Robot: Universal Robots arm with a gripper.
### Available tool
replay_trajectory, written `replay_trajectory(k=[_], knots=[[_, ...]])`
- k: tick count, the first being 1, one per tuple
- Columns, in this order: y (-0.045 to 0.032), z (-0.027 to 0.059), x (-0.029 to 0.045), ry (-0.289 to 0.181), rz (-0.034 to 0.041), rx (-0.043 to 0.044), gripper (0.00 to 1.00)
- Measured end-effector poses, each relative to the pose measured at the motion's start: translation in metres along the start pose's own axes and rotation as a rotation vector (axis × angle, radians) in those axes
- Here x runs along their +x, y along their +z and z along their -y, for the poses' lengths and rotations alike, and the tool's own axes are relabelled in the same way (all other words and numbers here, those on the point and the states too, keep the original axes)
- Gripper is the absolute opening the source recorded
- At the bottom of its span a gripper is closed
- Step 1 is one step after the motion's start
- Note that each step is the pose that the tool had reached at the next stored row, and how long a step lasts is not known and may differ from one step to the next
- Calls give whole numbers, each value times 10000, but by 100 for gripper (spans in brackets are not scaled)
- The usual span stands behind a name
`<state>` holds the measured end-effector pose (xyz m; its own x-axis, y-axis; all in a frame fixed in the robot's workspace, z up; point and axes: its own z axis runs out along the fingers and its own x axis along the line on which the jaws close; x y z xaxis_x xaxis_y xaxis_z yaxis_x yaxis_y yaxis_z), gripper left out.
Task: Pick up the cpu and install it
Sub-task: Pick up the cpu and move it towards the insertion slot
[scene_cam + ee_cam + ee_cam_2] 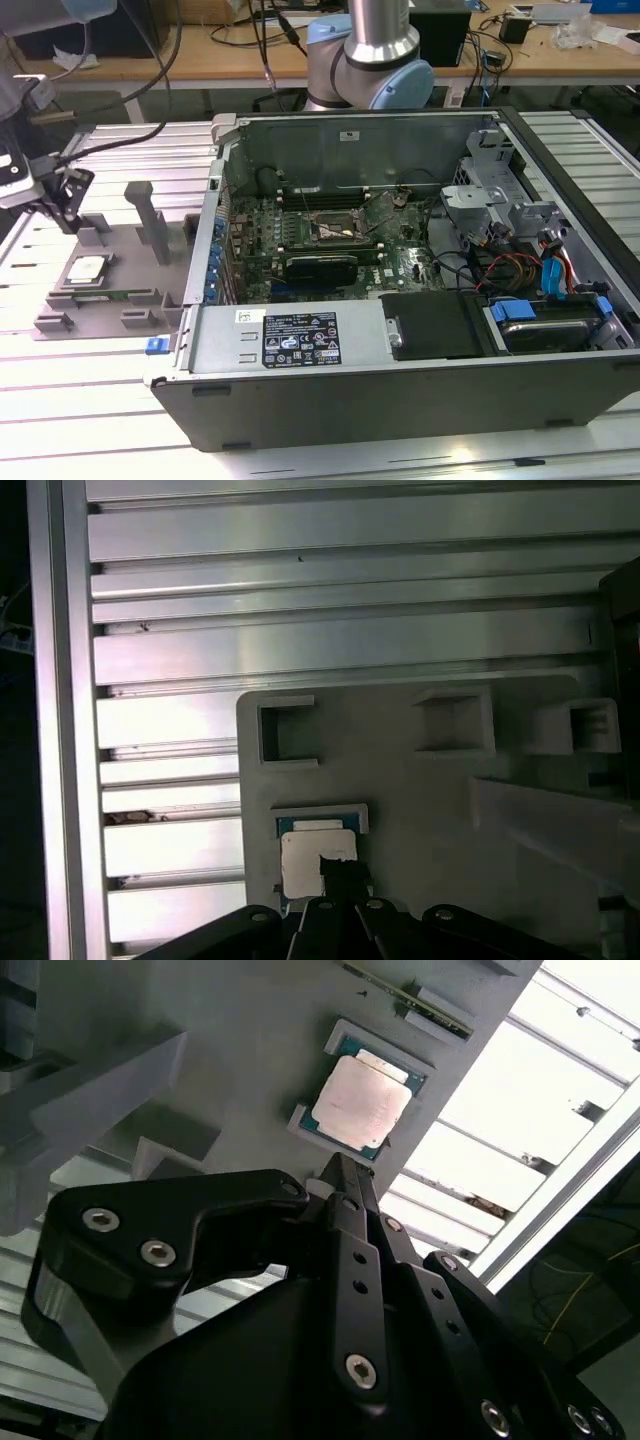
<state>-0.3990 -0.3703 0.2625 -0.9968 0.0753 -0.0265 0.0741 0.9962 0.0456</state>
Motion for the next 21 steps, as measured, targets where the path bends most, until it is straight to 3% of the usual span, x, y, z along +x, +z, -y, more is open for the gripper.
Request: replay_trajectory(k=[3,21], knots=[[105,20,4,1,0,0,11],[437,115,48,-78,-4,-9,11]])
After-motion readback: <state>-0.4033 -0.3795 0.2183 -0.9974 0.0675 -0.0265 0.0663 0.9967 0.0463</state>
